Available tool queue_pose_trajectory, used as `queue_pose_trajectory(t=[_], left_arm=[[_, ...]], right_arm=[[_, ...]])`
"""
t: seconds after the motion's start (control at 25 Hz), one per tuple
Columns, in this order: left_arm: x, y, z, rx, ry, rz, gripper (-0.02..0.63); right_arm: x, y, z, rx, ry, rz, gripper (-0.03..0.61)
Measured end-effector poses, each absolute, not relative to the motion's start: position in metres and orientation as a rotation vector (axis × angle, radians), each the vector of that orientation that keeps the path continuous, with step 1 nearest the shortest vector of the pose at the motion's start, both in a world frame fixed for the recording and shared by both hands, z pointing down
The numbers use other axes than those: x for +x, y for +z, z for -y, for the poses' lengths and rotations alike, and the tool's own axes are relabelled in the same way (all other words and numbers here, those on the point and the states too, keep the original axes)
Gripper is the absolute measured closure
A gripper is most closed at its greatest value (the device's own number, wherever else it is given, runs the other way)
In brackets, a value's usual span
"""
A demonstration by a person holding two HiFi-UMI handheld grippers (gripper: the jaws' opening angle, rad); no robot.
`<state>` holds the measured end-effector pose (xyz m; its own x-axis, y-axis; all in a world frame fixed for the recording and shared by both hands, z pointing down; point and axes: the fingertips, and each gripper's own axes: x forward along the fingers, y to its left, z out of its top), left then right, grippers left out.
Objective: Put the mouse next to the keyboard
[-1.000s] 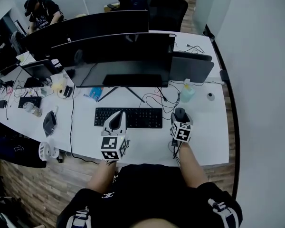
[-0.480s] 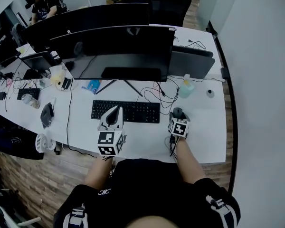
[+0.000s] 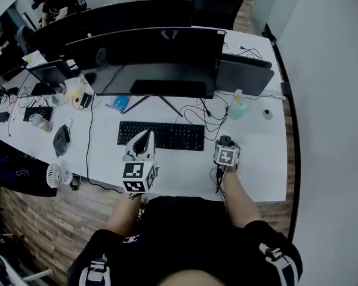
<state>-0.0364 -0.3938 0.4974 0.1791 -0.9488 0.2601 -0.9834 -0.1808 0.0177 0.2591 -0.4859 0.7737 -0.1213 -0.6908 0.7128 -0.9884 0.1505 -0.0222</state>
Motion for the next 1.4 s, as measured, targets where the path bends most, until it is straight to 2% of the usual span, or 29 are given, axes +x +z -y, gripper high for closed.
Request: queue_pose_trajectory(t=[0.24, 0.48, 0.64, 0.68, 0.76, 0.8, 1.04, 1.4], left_arm=[[-0.040, 0.498, 0.393, 2.277, 0.281, 1.875, 0.601], [-0.039, 0.497, 0.395, 2.304, 0.256, 1.853, 0.601], [-0.032, 0.497, 0.397, 2.331, 0.247, 1.820, 0.601], [-0.030, 0.496, 0.397, 2.339, 0.246, 1.811, 0.601], [-0.027, 0.494, 0.398, 2.357, 0.242, 1.795, 0.601], [-0.025, 0.493, 0.398, 2.366, 0.240, 1.788, 0.601], [-0.020, 0.489, 0.401, 2.404, 0.233, 1.754, 0.601], [-0.018, 0.485, 0.404, 2.436, 0.227, 1.726, 0.601]], right_arm=[[0.262, 0.772, 0.480, 1.591, 0.711, 1.832, 0.246], [0.251, 0.720, 0.490, 1.664, 0.614, 1.999, 0.240], [0.243, 0.633, 0.490, 1.776, 0.430, 2.155, 0.335], [0.241, 0.610, 0.488, 1.802, 0.389, 2.187, 0.390], [0.238, 0.564, 0.483, 1.852, 0.314, 2.255, 0.540], [0.237, 0.542, 0.480, 1.870, 0.275, 2.293, 0.563], [0.234, 0.455, 0.454, 1.965, 0.027, 2.406, 0.565], [0.231, 0.429, 0.420, 2.038, 0.005, 2.467, 0.566]])
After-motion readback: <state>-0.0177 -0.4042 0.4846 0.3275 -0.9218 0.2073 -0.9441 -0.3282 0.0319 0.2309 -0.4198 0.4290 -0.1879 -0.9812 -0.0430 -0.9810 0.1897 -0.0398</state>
